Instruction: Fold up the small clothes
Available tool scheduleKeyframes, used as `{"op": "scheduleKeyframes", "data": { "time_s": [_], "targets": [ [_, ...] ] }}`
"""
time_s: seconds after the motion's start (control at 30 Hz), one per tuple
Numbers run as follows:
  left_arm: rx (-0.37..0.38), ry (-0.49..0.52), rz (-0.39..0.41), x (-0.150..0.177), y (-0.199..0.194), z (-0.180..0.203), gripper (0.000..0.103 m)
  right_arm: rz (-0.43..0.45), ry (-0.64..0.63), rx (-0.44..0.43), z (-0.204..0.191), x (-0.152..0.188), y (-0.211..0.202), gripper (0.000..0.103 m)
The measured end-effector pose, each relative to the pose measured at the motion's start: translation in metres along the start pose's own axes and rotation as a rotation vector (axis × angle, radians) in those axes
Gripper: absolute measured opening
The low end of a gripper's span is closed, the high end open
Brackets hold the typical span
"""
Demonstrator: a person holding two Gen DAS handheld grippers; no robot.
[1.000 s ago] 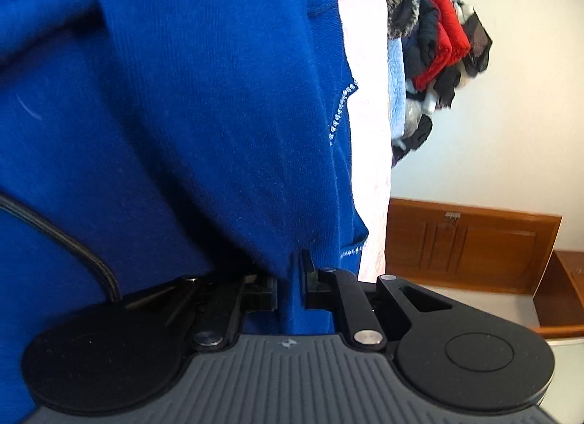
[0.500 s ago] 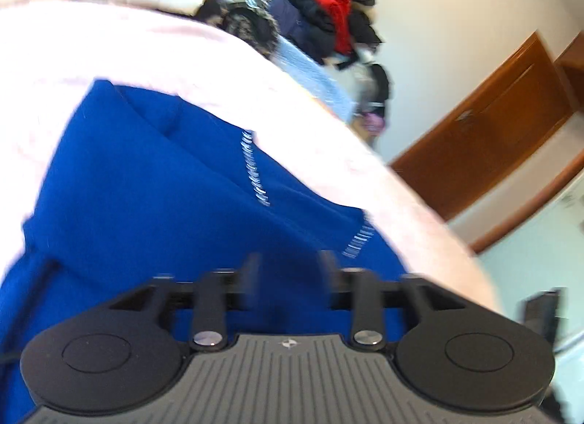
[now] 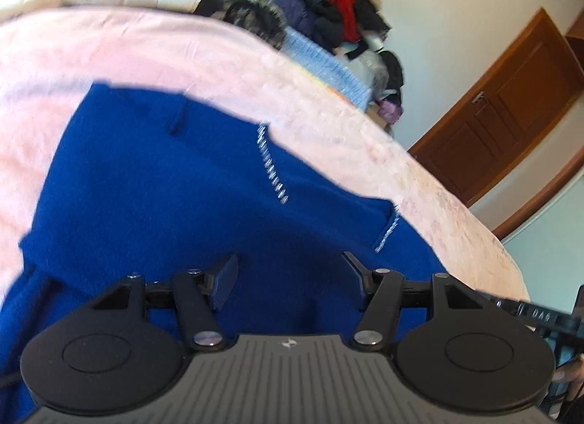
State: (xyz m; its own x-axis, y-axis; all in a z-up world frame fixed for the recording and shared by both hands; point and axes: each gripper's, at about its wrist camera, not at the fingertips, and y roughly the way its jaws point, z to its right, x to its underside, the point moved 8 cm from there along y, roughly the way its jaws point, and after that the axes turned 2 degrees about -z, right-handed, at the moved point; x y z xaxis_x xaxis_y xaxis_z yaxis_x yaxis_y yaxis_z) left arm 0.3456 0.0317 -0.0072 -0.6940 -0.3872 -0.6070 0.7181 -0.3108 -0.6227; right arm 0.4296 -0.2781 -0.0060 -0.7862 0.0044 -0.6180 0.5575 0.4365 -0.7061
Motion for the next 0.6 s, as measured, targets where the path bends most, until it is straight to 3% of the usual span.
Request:
{"op": "scheduleKeyframes", "data": {
  "time_s": [0.1, 0.2, 0.3, 0.33, 0.4, 0.5, 0.53, 0.6],
  "targets": [
    [-0.037, 0.061, 0.054, -0.013, 0.000, 0.009, 0.065, 0.034, -0.022, -0.077, -0.028, -0.008, -0.002, 0.031],
    [-0.060, 0.049, 0.031, -0.017, 0.013, 0.005, 0.065, -0.044, -0.082, -0.134, -0.056, 0.000, 0.017, 0.042],
    [-0.088, 0.037, -0.034, -0.010, 0.030, -0.011, 0.065, -0.145, -0.107, -0.074, -0.055, 0.024, 0.044, 0.042],
    [-0.063, 0.049, -0.004, -0.010, 0.030, -0.014, 0.065, -0.152, -0.110, -0.063, -0.052, 0.032, 0.050, 0.041],
    [-0.035, 0.076, 0.019, -0.008, 0.031, -0.017, 0.065, -0.081, -0.106, -0.102, -0.048, 0.037, 0.046, 0.041],
    [-0.033, 0.016, -0.021, -0.012, 0.020, -0.020, 0.065, -0.065, -0.009, -0.099, -0.042, 0.038, 0.036, 0.041],
    [-0.032, -0.007, -0.021, -0.013, 0.008, -0.023, 0.065, -0.063, 0.025, -0.080, -0.041, 0.038, 0.029, 0.045],
    [-0.022, 0.002, 0.035, -0.015, -0.029, -0.026, 0.065, -0.038, 0.051, -0.102, -0.051, 0.044, 0.006, 0.043]
  ]
}}
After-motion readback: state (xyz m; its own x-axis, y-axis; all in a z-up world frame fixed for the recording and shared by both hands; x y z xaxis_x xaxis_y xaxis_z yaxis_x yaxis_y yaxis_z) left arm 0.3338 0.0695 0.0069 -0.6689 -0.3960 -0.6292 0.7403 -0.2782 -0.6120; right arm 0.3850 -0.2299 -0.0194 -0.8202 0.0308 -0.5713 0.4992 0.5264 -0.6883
